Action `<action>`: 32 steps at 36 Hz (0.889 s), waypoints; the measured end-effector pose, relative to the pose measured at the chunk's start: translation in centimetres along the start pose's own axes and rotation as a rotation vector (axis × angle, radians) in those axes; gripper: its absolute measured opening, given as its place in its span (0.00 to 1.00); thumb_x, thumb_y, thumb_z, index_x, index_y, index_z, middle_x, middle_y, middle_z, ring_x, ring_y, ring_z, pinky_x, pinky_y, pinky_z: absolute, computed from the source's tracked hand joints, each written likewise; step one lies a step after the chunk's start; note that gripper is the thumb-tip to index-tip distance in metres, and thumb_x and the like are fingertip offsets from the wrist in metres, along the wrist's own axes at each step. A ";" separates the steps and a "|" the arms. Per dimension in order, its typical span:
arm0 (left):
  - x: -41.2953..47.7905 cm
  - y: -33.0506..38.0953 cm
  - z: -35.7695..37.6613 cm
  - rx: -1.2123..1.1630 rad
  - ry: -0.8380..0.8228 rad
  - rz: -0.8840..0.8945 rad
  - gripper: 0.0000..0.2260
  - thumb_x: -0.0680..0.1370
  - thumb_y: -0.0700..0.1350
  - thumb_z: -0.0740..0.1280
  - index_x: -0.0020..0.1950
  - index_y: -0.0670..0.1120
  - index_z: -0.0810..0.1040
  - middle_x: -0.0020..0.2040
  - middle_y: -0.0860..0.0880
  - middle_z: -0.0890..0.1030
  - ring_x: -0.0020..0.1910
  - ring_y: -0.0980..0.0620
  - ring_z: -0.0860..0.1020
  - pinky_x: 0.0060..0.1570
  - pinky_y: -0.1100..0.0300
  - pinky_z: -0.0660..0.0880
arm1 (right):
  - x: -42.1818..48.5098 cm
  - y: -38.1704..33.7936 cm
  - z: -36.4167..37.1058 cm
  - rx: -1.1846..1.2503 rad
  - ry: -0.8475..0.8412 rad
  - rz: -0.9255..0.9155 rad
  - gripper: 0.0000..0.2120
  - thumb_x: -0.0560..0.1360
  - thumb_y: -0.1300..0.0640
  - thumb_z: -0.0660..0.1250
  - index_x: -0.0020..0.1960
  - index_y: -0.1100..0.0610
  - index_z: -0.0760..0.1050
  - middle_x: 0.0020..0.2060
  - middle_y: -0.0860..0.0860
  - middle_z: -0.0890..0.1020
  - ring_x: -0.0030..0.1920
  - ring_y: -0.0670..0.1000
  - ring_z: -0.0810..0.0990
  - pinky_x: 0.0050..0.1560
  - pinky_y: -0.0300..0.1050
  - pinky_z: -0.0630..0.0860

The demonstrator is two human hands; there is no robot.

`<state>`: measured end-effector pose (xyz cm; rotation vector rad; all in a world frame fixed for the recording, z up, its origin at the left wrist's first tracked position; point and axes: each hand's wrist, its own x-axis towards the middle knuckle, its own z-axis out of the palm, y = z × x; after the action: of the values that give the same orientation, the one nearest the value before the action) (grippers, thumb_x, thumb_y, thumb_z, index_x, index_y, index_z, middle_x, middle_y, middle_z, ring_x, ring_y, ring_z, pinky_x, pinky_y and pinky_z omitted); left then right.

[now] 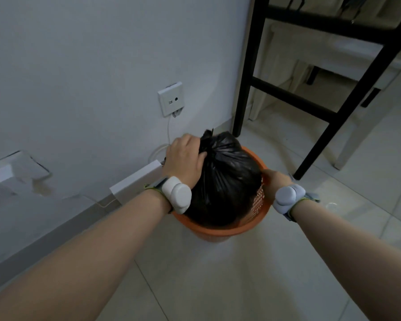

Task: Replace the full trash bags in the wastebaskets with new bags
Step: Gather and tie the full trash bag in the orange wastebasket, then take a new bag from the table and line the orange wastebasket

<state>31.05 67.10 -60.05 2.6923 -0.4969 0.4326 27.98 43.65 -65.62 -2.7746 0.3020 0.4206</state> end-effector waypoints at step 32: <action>-7.6 -13.6 -16.7 -0.098 0.116 -0.347 0.09 0.78 0.45 0.62 0.55 0.42 0.71 0.46 0.47 0.77 0.46 0.49 0.74 0.43 0.58 0.66 | -7.1 -19.5 2.7 0.422 -0.038 -0.802 0.37 0.74 0.45 0.66 0.76 0.49 0.50 0.73 0.49 0.61 0.72 0.49 0.62 0.70 0.47 0.63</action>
<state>25.86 87.85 -52.01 2.5694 -0.0136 0.4471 25.54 63.74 -60.41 -2.2223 -0.6430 0.1694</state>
